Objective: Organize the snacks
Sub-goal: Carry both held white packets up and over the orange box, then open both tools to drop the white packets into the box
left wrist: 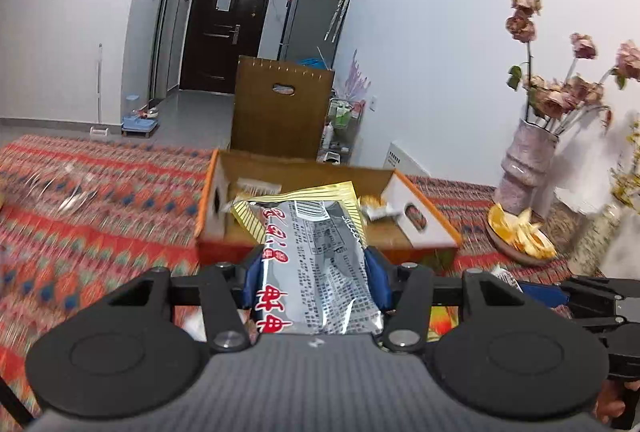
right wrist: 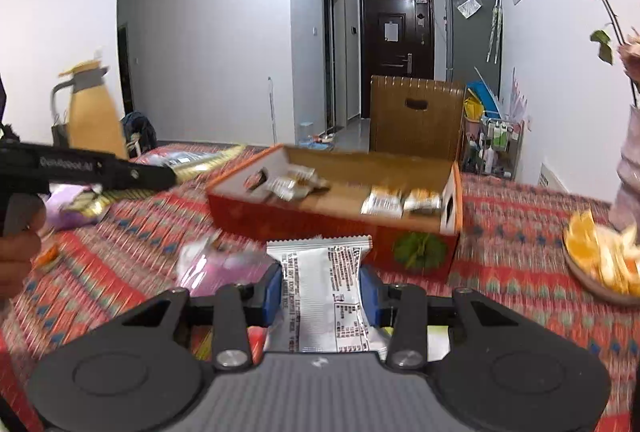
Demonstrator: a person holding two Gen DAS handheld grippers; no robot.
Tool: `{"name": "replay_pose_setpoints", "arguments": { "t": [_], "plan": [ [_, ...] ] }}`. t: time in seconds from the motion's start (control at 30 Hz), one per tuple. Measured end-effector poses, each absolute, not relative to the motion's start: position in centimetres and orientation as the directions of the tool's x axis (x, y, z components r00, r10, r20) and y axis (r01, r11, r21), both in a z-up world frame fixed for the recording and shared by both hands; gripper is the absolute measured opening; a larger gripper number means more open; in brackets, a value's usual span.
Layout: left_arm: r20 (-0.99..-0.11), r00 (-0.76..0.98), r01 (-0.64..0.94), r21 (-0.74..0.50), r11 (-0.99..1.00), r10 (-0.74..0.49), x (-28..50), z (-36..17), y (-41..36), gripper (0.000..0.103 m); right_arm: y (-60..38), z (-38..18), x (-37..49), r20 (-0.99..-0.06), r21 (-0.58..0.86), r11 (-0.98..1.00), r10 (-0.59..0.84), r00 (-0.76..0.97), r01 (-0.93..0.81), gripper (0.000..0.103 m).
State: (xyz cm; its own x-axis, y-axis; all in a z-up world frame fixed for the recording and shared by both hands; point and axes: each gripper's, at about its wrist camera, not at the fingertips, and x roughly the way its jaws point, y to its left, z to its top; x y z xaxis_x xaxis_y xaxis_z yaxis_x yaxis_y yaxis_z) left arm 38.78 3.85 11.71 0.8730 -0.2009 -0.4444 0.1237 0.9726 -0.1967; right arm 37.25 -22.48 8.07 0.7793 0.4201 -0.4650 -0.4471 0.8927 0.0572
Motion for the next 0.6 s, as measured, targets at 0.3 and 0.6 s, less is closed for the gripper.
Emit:
{"name": "replay_pose_setpoints", "arguments": {
  "t": [0.3, 0.6],
  "plan": [
    [-0.509, 0.832, 0.143, -0.188, 0.972, -0.221, 53.6, 10.7, 0.6, 0.053, -21.8, 8.0, 54.1, -0.516, 0.171, 0.899, 0.43, 0.741, -0.402, 0.04],
    [-0.627, 0.765, 0.123, -0.08, 0.989, -0.146, 63.6, 5.8, -1.4, 0.054, -21.0, 4.5, 65.3, -0.675, 0.087, 0.961, 0.25, 0.694, -0.261, 0.04]
  ]
}}
